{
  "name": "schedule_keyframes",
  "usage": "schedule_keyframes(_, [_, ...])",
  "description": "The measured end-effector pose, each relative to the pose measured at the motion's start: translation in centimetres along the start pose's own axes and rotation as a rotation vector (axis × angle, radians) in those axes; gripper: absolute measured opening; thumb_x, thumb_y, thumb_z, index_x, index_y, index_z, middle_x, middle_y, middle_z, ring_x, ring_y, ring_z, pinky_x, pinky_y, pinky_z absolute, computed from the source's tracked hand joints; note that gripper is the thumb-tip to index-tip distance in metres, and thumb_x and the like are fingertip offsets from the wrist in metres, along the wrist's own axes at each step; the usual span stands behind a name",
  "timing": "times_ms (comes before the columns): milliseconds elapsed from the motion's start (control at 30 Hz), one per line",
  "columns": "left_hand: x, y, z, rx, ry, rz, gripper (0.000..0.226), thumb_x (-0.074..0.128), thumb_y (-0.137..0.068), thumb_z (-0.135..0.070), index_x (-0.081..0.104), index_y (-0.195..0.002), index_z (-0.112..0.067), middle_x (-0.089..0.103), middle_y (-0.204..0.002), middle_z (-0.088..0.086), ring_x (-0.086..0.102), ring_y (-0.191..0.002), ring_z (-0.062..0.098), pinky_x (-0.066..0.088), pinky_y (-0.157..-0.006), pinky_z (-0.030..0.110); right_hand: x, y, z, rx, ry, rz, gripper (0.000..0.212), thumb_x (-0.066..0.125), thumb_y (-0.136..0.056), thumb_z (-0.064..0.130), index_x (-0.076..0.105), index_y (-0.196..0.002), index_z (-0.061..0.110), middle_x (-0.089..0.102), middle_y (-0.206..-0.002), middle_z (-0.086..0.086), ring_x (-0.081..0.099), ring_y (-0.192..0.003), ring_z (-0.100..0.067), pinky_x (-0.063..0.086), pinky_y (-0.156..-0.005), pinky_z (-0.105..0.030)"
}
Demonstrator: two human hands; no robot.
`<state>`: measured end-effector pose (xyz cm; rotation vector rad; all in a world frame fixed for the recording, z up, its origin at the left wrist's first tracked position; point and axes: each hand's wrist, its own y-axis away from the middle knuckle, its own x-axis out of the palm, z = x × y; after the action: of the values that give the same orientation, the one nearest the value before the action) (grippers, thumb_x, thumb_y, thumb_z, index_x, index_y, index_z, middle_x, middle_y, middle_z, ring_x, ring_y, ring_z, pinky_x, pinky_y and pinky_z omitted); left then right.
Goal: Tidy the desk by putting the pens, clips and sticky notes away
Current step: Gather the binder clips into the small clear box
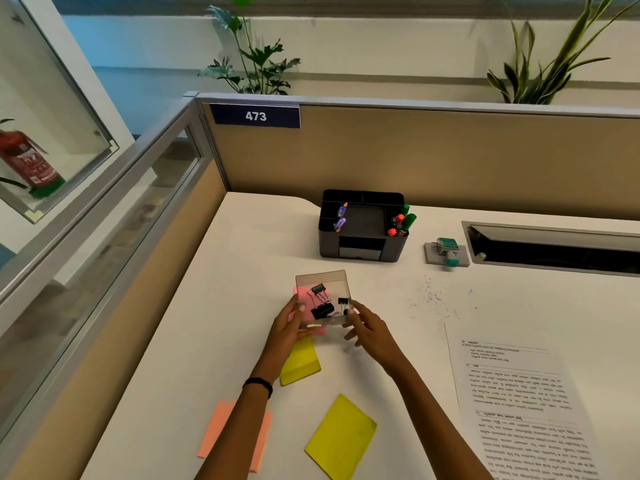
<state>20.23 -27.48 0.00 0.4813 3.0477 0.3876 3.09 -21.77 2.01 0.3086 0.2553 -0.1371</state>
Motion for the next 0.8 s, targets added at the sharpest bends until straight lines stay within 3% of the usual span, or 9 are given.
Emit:
schedule_keyframes(67, [0.5, -1.1, -0.4, -0.040, -0.029, -0.004, 0.039, 0.041, -0.099, -0.021, 0.041, -0.138, -0.018, 0.055, -0.126, -0.004, 0.068, -0.085, 0.013, 0.057, -0.066, 0.020, -0.4, -0.7, 0.2, 0.001, -0.075, -0.032, 0.033, 0.034, -0.100, 0.023, 0.047, -0.130, 0.014, 0.063, -0.097, -0.015, 0.060, -0.076, -0.020, 0.046, -0.059, -0.021])
schedule_keyframes(133, [1.1, -2.4, -0.9, -0.067, -0.095, 0.009, 0.043, 0.040, -0.100, -0.024, 0.037, -0.142, -0.017, 0.050, -0.135, 0.002, 0.063, -0.099, 0.017, 0.056, -0.082, 0.026, -0.9, -1.4, 0.2, -0.002, -0.130, -0.073, 0.031, 0.034, -0.100, 0.021, 0.053, -0.121, 0.009, 0.060, -0.089, -0.008, 0.059, -0.073, -0.016, 0.047, -0.060, -0.022])
schedule_keyframes(233, [2.0, -4.6, -2.4, -0.072, -0.285, 0.008, 0.047, 0.035, -0.101, -0.028, 0.027, -0.146, -0.017, 0.038, -0.148, 0.007, 0.040, -0.132, 0.022, 0.030, -0.109, 0.030, -1.6, -2.7, 0.2, 0.031, -0.235, -0.170, 0.029, 0.034, -0.100, 0.018, 0.060, -0.105, 0.005, 0.059, -0.084, -0.009, 0.057, -0.072, -0.015, 0.049, -0.063, -0.023])
schedule_keyframes(367, [3.3, -7.4, -4.8, 0.105, -0.547, -0.001, 0.051, 0.033, -0.101, -0.026, 0.016, -0.148, -0.015, 0.015, -0.157, 0.005, 0.015, -0.144, 0.018, 0.013, -0.114, 0.026, -2.4, -4.4, 0.0, 0.095, -0.325, -0.318, 0.031, 0.033, -0.099, 0.017, 0.057, -0.082, 0.009, 0.058, -0.078, -0.013, 0.054, -0.070, -0.017, 0.051, -0.065, -0.023])
schedule_keyframes(533, [4.5, -10.2, -7.2, 0.398, -0.905, 0.035, 0.057, 0.044, -0.096, -0.010, 0.017, -0.147, -0.007, 0.005, -0.158, 0.011, 0.015, -0.144, 0.025, 0.024, -0.113, 0.030, -3.1, -6.2, 0.2, 0.140, -0.398, -0.454, 0.027, 0.035, -0.100, 0.018, 0.059, -0.093, 0.006, 0.060, -0.087, -0.015, 0.056, -0.072, -0.018, 0.052, -0.070, -0.025])
schedule_keyframes(633, [4.7, -11.3, -7.4, 0.437, -1.069, 0.067, 0.061, 0.045, -0.095, -0.010, 0.013, -0.147, -0.005, 0.004, -0.158, 0.012, 0.010, -0.145, 0.026, 0.024, -0.116, 0.036, -3.5, -6.8, 0.3, 0.151, -0.428, -0.503, 0.027, 0.035, -0.100, 0.018, 0.057, -0.093, 0.004, 0.059, -0.089, -0.017, 0.056, -0.074, -0.019, 0.051, -0.070, -0.025])
schedule_keyframes(800, [4.4, -11.7, -7.0, 0.431, -1.112, 0.079, 0.058, 0.041, -0.096, -0.009, 0.013, -0.147, -0.005, 0.010, -0.158, 0.011, 0.007, -0.146, 0.023, 0.020, -0.116, 0.035, -3.6, -7.1, 0.1, 0.150, -0.473, -0.536, 0.028, 0.036, -0.100, 0.019, 0.057, -0.096, 0.003, 0.059, -0.090, -0.018, 0.057, -0.074, -0.020, 0.053, -0.069, -0.023])
